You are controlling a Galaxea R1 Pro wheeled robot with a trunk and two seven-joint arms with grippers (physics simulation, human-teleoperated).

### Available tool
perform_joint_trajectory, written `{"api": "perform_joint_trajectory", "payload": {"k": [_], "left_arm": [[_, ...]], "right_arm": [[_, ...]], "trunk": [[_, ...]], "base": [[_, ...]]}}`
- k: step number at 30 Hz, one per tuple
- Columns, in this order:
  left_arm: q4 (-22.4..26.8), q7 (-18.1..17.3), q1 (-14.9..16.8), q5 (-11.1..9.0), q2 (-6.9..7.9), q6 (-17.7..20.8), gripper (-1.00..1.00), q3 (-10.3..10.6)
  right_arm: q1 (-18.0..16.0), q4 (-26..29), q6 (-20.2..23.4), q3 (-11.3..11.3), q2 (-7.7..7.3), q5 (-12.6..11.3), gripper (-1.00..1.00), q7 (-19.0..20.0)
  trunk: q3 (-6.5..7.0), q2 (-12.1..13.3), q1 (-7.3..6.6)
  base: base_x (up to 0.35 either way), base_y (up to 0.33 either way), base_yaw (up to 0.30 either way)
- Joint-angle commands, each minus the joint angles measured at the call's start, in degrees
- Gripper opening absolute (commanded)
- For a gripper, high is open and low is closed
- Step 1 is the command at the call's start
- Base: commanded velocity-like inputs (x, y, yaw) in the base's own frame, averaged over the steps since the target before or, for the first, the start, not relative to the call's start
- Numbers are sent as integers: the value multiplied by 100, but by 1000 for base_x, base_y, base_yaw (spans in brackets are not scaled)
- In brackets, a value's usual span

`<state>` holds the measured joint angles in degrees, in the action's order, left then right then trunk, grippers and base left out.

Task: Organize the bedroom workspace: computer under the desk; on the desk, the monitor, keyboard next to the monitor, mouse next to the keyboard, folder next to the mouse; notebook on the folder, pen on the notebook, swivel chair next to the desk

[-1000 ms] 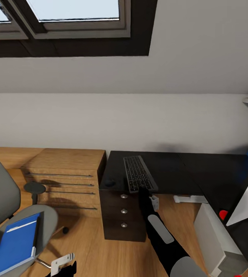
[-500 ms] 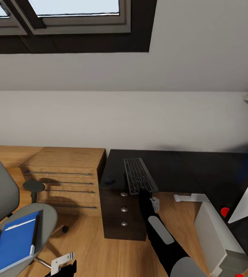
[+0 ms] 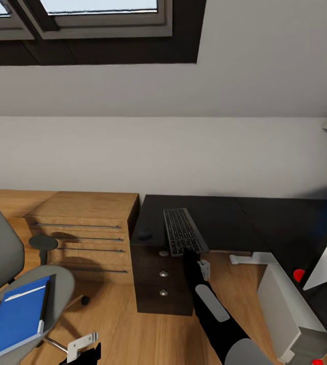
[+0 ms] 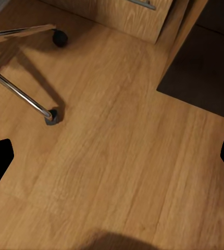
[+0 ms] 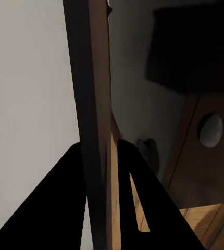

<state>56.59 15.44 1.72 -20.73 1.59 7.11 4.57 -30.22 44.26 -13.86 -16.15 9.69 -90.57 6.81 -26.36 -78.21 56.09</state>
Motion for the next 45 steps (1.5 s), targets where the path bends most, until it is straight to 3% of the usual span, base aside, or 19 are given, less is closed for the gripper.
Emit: {"api": "perform_joint_trajectory", "payload": {"k": [1, 11, 45], "left_arm": [[10, 54, 2, -45, 8, 18, 100, 28], [10, 55, 0, -45, 8, 18, 100, 27], [-280, 20, 2, -36, 17, 37, 100, 35]], "right_arm": [[-5, -5, -37, -21, -3, -66, -100, 57], [-6, -5, -37, -20, -3, -64, -100, 57], [-5, -5, -37, -11, -8, -65, -100, 48]], "trunk": [[-25, -45, 23], [-204, -446, 242], [-204, -446, 242]], "base": [[0, 0, 0], [0, 0, 0], [37, 0, 0]]}}
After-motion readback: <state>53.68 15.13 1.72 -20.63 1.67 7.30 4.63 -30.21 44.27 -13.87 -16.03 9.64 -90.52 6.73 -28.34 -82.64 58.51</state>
